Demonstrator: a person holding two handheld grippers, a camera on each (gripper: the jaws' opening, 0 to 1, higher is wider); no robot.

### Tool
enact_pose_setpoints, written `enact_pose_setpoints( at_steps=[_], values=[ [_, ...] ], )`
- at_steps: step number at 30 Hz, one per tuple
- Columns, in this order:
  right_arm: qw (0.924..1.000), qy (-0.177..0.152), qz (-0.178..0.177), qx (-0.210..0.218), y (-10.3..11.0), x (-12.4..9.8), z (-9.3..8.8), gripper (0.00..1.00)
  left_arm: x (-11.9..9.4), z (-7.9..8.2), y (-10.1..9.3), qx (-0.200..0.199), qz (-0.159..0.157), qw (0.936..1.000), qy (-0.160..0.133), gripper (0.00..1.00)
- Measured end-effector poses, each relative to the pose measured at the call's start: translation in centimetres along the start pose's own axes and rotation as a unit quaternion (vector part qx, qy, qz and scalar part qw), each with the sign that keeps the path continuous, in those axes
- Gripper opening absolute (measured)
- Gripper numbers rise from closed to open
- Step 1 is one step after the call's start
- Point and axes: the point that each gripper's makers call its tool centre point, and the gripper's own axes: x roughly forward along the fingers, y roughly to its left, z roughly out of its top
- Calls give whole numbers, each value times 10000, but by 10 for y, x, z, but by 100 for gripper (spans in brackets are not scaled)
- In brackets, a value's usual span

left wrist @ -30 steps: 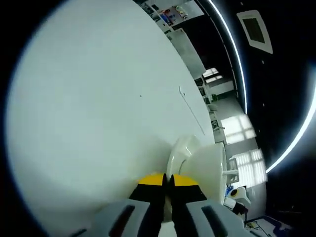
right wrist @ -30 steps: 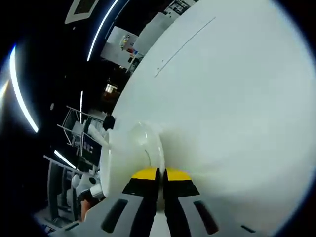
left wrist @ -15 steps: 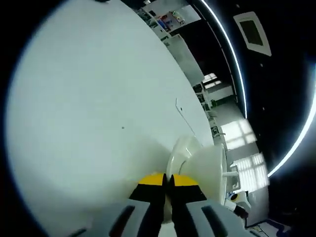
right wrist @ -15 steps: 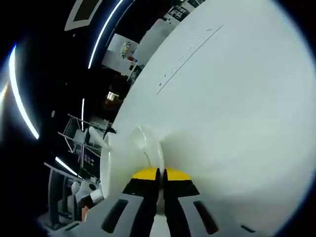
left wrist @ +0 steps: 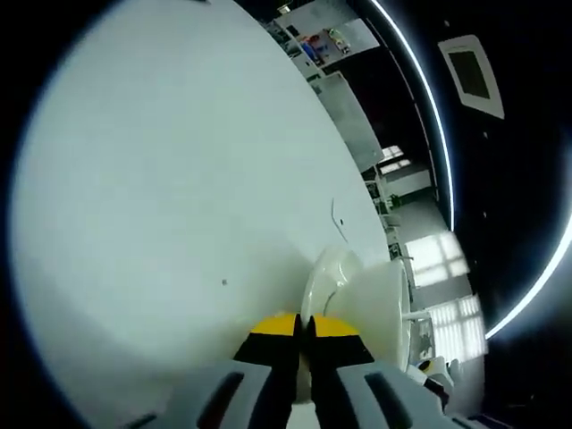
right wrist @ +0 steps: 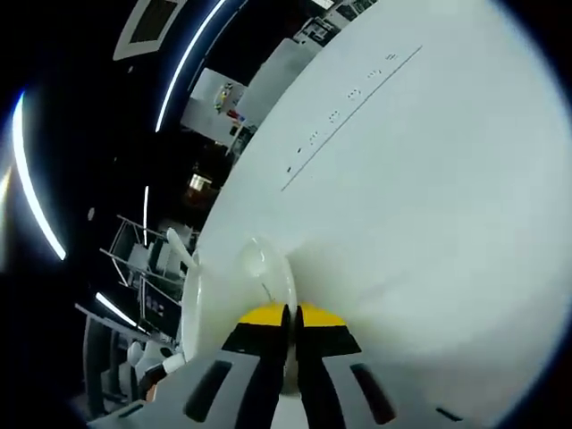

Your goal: Tidy tabletop coffee trays, cups and spoons，present forward

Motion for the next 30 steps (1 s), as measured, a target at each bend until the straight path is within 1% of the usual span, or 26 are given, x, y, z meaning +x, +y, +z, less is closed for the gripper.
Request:
enact_pose_setpoints(
  at_steps=[6, 8, 13, 17, 18, 20, 29, 30],
  values=[
    [9999, -54, -58, 80, -3, 11, 11, 4, 12, 9, 0, -39, 77, 9999, -60, 6],
    [9999, -80, -87, 95, -5, 15, 15, 4, 15, 10, 0, -56, 78, 9999, -61, 6],
    [9998, -75, -134, 103, -10, 20, 20, 4, 20, 11, 2, -93, 112, 9999, -66, 6],
    [9998, -62, -167, 85, -12, 22, 21, 4, 22, 10, 5, -132, 137, 9998, -38, 6],
    [9998, -60, -171, 86, -11, 21, 18, 4, 22, 10, 6, -150, 143, 9998, -40, 6],
    [9998, -60, -182, 73, -11, 22, 18, 4, 25, 16, 8, -160, 160, 9997, -48, 6],
    [9996, -60, -244, 96, -16, 24, 18, 4, 26, 14, 10, -190, 197, 9996, -43, 6],
    [9996, -54, -231, 117, -15, 22, 16, 4, 26, 14, 10, -196, 186, 9996, -45, 6]
  ],
)
